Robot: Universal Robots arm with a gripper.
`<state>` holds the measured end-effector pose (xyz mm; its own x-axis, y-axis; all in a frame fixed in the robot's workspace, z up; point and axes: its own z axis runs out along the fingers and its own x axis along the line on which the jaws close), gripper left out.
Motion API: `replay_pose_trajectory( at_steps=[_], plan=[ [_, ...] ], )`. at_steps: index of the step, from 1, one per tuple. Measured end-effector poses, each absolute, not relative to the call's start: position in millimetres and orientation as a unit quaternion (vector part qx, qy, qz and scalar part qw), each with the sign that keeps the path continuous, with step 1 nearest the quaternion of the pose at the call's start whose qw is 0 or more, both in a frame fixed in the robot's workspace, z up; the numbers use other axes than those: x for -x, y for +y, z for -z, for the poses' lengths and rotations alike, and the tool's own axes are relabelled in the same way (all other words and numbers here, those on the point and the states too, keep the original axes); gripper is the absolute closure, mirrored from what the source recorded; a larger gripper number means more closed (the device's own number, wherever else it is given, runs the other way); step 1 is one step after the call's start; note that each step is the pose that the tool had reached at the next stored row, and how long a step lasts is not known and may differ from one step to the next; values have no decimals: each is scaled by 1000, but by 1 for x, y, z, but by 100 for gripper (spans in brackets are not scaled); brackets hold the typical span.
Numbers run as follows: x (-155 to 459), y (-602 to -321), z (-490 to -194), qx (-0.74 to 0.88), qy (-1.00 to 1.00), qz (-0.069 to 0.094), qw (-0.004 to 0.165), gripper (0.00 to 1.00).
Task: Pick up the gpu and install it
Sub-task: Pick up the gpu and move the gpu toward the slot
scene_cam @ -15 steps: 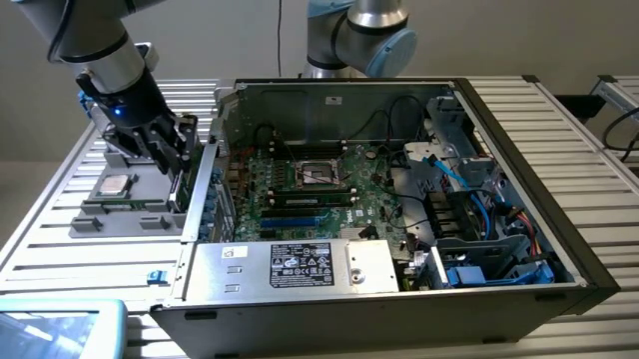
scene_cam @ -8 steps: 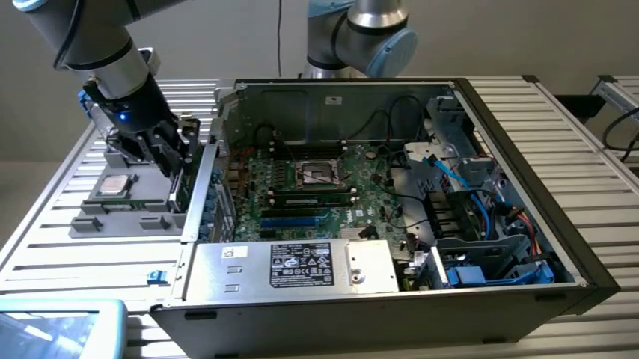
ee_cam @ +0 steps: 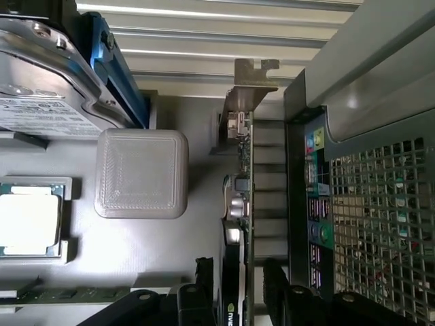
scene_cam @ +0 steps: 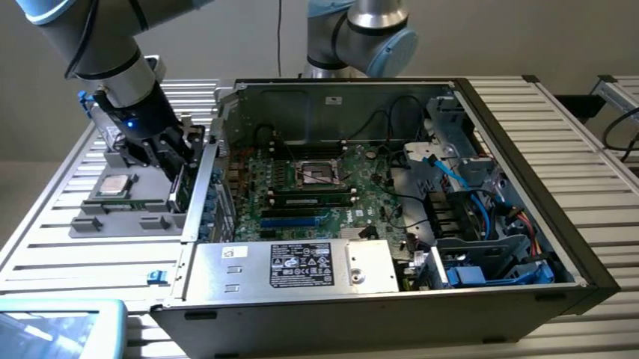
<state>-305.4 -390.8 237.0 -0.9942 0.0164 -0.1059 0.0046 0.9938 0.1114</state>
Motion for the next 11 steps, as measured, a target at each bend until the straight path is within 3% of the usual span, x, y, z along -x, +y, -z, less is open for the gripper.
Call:
replay_pose_trajectory(
  at_steps=[11],
  plan=[
    [302,-390,-228,-6,997,-59,50,56]
  ],
)
